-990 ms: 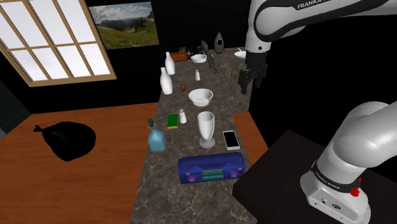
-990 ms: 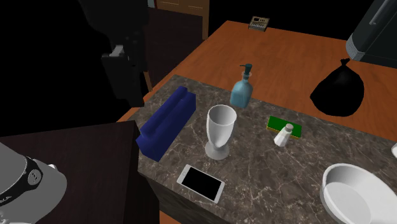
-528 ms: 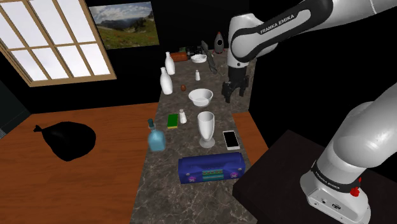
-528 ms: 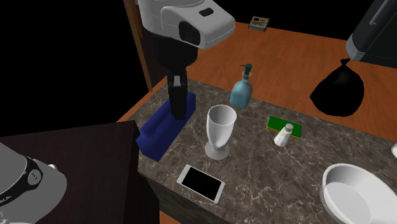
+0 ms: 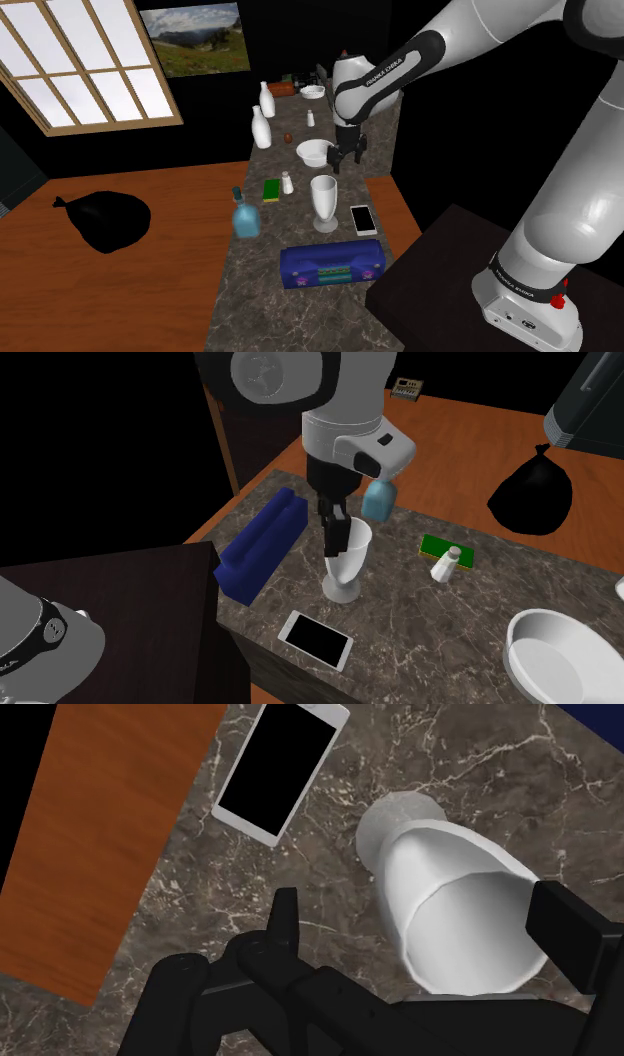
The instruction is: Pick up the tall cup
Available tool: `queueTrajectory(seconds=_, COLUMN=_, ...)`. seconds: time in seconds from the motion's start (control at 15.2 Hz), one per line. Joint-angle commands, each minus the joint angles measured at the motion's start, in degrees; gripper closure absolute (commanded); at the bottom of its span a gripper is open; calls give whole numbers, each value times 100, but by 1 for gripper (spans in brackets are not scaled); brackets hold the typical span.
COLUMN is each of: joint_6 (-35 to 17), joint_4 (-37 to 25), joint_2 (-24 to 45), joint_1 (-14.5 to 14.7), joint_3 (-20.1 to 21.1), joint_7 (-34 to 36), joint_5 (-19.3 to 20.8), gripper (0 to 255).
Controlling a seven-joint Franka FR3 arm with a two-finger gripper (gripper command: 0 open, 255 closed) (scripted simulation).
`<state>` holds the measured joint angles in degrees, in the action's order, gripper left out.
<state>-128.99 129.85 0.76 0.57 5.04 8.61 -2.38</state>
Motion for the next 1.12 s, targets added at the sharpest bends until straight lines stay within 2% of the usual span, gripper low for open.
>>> queueTrajectory(seconds=0.0, joint_6=-175, joint_4=-308, joint_2=480, joint_1=22, joint_3=18, joint_7=115, joint_5=85, gripper=0)
queueTrajectory(seconds=0.33, joint_6=-457, joint_4=-1042, joint_2=1502, joint_1=105, joint_3=3, joint_7=351, joint_5=280, gripper=0)
queueTrajectory(seconds=0.92, joint_6=-951, joint_4=-956, joint_2=1910, joint_1=122, joint_3=-19, joint_7=374, joint_5=325, gripper=0)
queueTrajectory(seconds=0.99, joint_6=-951, joint_4=-961, joint_2=1916, joint_1=125, joint_3=-19, joint_7=378, joint_5=325, gripper=255)
queueTrajectory(seconds=1.06, joint_6=-951, joint_4=-959, joint_2=1914, joint_1=125, joint_3=-18, joint_7=379, joint_5=325, gripper=255)
